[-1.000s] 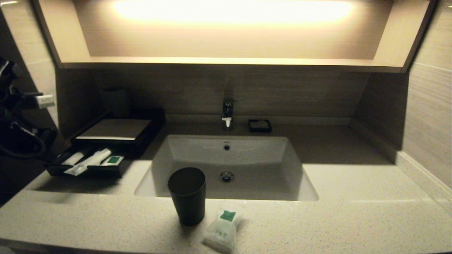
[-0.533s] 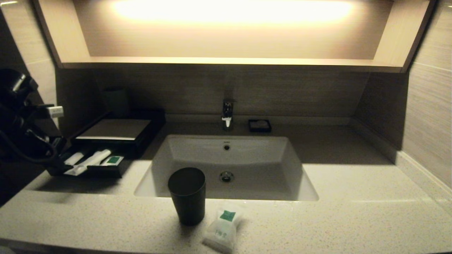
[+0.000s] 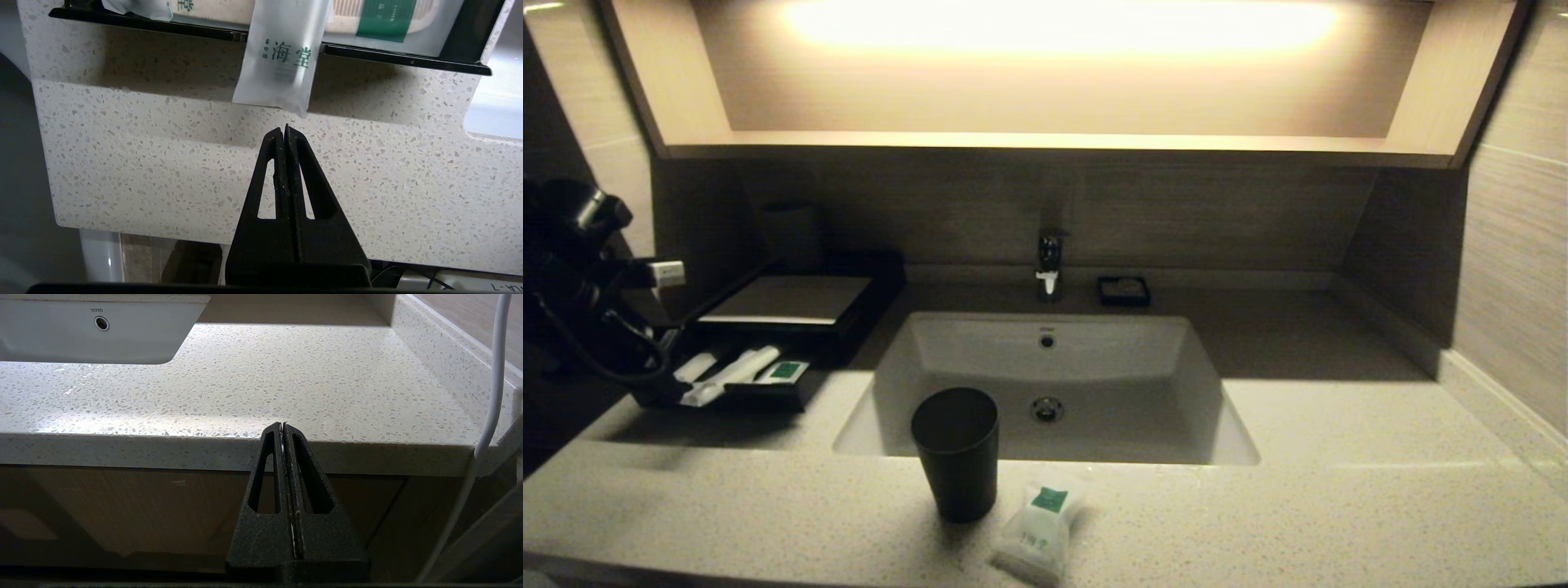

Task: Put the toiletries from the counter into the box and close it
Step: Place the bathroom toiletry into the drawer

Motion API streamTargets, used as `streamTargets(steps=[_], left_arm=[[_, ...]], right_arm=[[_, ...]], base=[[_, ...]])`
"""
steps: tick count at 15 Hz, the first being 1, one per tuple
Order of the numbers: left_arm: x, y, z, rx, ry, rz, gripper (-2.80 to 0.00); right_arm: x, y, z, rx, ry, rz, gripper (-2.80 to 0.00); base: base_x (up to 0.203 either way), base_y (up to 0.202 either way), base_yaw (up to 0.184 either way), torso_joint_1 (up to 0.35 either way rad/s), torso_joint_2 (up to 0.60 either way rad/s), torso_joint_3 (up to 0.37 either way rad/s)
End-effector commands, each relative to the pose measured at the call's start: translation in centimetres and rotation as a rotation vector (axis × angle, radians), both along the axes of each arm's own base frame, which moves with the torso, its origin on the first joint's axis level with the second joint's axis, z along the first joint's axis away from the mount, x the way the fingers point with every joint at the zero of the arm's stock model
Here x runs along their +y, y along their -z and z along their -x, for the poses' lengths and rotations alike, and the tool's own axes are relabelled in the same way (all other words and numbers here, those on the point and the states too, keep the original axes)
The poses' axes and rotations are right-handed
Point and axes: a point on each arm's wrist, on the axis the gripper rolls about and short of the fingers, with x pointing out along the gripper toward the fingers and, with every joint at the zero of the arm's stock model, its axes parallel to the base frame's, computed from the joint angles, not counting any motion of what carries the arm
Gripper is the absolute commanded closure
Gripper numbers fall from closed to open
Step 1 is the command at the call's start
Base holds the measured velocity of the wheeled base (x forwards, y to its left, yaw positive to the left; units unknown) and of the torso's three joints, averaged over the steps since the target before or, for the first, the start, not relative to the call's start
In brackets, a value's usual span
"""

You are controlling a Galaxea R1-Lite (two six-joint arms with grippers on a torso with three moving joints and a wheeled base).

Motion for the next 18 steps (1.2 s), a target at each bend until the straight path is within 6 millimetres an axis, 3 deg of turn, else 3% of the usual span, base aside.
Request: streamTargets(steps=[1, 10, 18], left_arm=[[0.1, 0.5, -0.4, 0.019, 0.002, 0.005, 0.0], [0.6, 2.6, -2.8, 0.006, -0.01, 0.009, 0.0], [-0.4, 1.6, -3.8, -0.048, -0.006, 0.01, 0.0]], right_arm=[[0.0, 0.0, 0.0, 0.002, 0.0, 0.0, 0.0], [0.0, 0.0, 0.0, 0.002, 0.0, 0.0, 0.0], [0.0, 0.0, 0.0, 0.001, 0.0, 0.0, 0.0]], base=[[0.0, 0.0, 0.0, 0.0, 0.0, 0.0], [0.0, 0.0, 0.0, 0.0, 0.0, 0.0], [0.0, 0.0, 0.0, 0.0, 0.0, 0.0]])
